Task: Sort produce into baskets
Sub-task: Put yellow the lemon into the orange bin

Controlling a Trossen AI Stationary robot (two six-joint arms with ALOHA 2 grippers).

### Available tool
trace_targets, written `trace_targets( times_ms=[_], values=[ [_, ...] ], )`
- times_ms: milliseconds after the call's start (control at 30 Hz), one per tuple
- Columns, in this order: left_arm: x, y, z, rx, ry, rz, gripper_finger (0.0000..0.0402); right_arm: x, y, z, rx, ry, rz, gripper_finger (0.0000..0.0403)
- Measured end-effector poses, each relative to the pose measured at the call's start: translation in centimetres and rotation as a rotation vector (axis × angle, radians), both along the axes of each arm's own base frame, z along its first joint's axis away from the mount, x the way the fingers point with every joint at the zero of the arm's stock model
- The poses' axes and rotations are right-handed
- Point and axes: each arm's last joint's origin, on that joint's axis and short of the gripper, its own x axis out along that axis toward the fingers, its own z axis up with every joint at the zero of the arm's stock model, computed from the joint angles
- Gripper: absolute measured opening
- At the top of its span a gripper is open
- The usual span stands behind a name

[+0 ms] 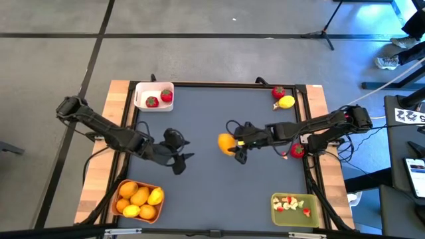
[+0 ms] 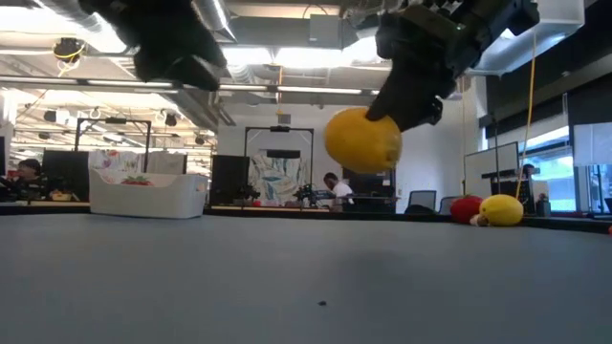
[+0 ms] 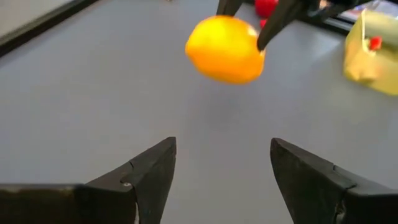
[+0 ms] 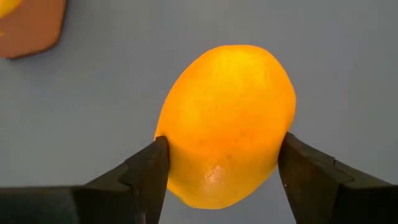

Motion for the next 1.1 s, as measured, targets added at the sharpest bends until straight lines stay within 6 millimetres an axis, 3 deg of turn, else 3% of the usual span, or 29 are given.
trace_targets(
  times_ms=[533, 867, 1100],
  values=[
    [1.9, 1.7, 1.3, 0.064, -0.125, -0.051, 0.0256, 1.2, 0.1, 1.5, -0.039, -0.194, 0.052, 0.0253],
    [4.6, 1.0, -0.4, 0.111, -0.169, -0.098, 0.0256, 1.9, 0.3, 2.8, -0.055, -0.345, 0.080, 0.0253],
    [5.1, 1.8, -1.0, 0.096, -0.157, -0.061, 0.0256, 1.9, 0.7, 2.9, -0.108, -0.354, 0.095, 0.0253]
  ],
)
